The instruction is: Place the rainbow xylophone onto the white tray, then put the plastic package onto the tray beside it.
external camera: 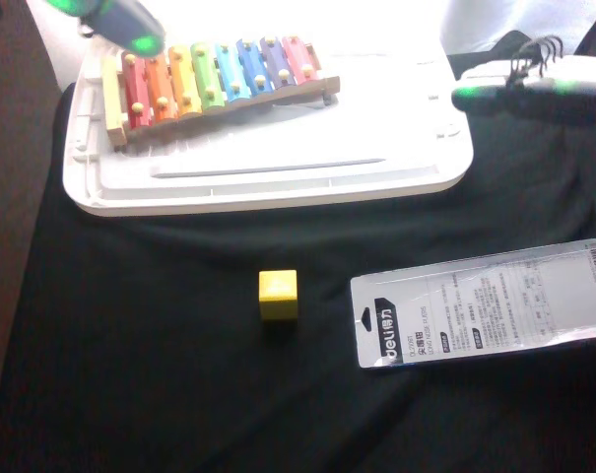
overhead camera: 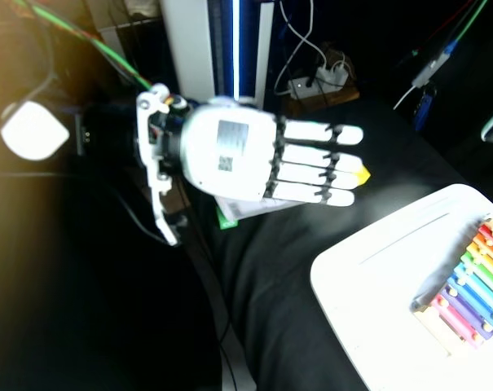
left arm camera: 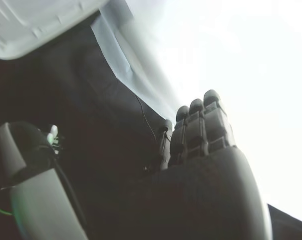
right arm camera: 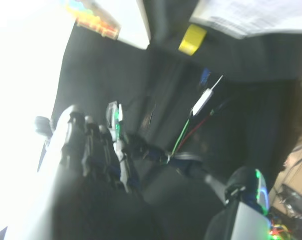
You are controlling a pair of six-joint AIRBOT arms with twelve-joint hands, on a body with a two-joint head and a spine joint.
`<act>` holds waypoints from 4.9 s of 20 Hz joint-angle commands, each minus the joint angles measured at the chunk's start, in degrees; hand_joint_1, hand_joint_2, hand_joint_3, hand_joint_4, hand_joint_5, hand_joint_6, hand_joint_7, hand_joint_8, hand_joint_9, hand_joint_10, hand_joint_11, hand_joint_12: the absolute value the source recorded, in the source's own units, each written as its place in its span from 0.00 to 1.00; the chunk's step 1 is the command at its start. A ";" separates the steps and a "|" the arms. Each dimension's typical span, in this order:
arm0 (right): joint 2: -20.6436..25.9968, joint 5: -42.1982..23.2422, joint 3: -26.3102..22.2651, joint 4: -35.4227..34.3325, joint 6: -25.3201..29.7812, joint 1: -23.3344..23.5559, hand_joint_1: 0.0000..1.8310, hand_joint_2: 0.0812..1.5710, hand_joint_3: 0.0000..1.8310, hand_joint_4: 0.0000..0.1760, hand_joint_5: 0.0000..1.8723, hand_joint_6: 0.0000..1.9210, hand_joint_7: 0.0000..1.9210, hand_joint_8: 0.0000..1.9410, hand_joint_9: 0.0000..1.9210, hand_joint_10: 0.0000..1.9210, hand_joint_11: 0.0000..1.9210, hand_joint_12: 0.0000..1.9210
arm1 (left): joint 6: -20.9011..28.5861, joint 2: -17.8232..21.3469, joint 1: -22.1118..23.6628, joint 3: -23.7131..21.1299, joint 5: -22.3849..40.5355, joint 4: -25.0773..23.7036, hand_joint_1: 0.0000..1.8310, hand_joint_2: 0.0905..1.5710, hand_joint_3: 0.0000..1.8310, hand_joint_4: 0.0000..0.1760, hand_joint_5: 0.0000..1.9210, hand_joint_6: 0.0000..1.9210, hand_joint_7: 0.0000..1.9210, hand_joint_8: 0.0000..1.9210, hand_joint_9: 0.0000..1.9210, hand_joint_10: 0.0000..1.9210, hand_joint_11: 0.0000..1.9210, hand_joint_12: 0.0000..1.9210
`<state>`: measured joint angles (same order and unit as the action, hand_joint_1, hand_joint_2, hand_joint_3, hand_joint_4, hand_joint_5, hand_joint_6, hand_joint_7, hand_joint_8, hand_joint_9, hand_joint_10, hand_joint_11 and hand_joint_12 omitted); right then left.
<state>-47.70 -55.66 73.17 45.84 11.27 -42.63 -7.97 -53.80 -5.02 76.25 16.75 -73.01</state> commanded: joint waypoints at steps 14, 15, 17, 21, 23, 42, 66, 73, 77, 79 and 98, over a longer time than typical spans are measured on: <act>0.19 2.84 0.02 8.71 7.26 0.87 0.36 0.35 0.00 0.00 0.00 0.00 0.00 0.00 0.00 0.00 0.08 0.04 | -1.41 9.07 -0.87 -8.26 -0.52 -1.90 0.50 0.36 0.00 0.99 0.02 0.00 0.01 0.00 0.03 0.00 0.04 0.01; -0.47 3.04 0.07 9.43 7.53 0.87 0.34 0.34 0.00 0.00 0.00 0.00 0.00 0.00 0.01 0.00 0.10 0.05 | -2.35 9.23 -1.41 -8.49 -0.52 -0.79 0.52 0.36 0.00 0.98 0.02 0.00 0.01 0.00 0.03 0.00 0.04 0.01; -1.49 3.25 0.17 10.31 7.89 0.87 0.34 0.36 0.00 0.00 0.00 0.00 0.00 0.00 0.01 0.00 0.12 0.07 | -3.19 9.25 -2.10 -8.56 -0.52 0.44 0.54 0.36 0.00 0.77 0.02 0.00 0.02 0.00 0.04 0.00 0.04 0.01; -4.16 3.82 1.31 13.69 10.18 0.87 0.30 0.36 0.00 0.24 0.00 0.00 0.00 0.00 0.02 0.01 0.09 0.06 | -3.24 9.56 -3.01 -8.56 -0.78 1.43 0.55 0.37 0.00 0.65 0.01 0.00 0.02 0.00 0.04 0.00 0.04 0.01; -6.05 4.02 2.74 14.73 11.55 0.87 0.30 0.36 0.00 0.29 0.00 0.00 0.00 0.00 0.02 0.00 0.14 0.09 | -3.26 9.77 -3.29 -8.58 -0.84 1.81 0.52 0.37 0.00 0.74 0.02 0.00 0.02 0.00 0.04 0.00 0.05 0.01; -2.33 6.85 1.86 19.36 11.55 0.93 0.38 0.39 0.00 0.24 0.00 0.00 0.00 0.00 0.00 0.00 0.01 0.01 | -3.27 9.65 -6.10 -9.18 -1.41 2.25 0.47 0.35 0.00 0.32 0.00 0.00 0.00 0.00 0.01 0.00 0.06 0.02; -2.09 16.37 -3.19 48.16 18.63 17.40 0.26 0.38 0.00 0.00 0.00 0.00 0.02 0.01 0.02 0.01 0.03 0.01 | -5.62 8.38 -11.26 -9.15 -1.05 7.28 0.46 0.36 0.00 0.66 0.00 0.00 0.00 0.00 0.00 0.00 0.04 0.01; -3.90 17.26 -1.72 47.13 18.63 13.63 0.30 0.37 0.00 0.00 0.01 0.00 0.03 0.00 0.02 0.00 0.02 0.01 | -5.64 8.38 -11.65 -9.15 -0.95 7.60 0.45 0.35 0.00 0.63 0.00 0.00 0.00 0.00 0.00 0.00 0.05 0.01; -4.32 18.01 -1.32 47.10 18.62 12.17 0.32 0.37 0.00 0.00 0.01 0.00 0.03 0.00 0.03 0.00 0.02 0.01 | -5.65 8.39 -11.77 -9.15 -0.91 7.78 0.46 0.35 0.00 0.70 0.00 0.00 0.00 0.00 0.00 0.00 0.04 0.01; -4.64 18.57 -0.97 47.01 18.62 11.50 0.31 0.37 0.00 0.00 0.00 0.00 0.03 0.00 0.03 0.00 0.03 0.01 | -5.65 8.39 -11.96 -9.15 -0.85 7.93 0.46 0.35 0.00 0.71 0.00 0.00 0.00 0.00 0.01 0.00 0.05 0.01; -6.88 21.01 1.60 46.82 18.62 8.16 0.48 0.48 0.00 0.00 0.03 0.00 0.10 0.00 0.10 0.01 0.09 0.03 | -5.94 8.38 -13.27 -9.15 -0.42 9.31 0.45 0.35 0.00 1.00 0.00 0.00 0.00 0.00 0.00 0.00 0.05 0.00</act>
<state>-54.43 -33.98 74.56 94.89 29.87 -34.59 -13.39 -45.47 -18.92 67.07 13.98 -65.06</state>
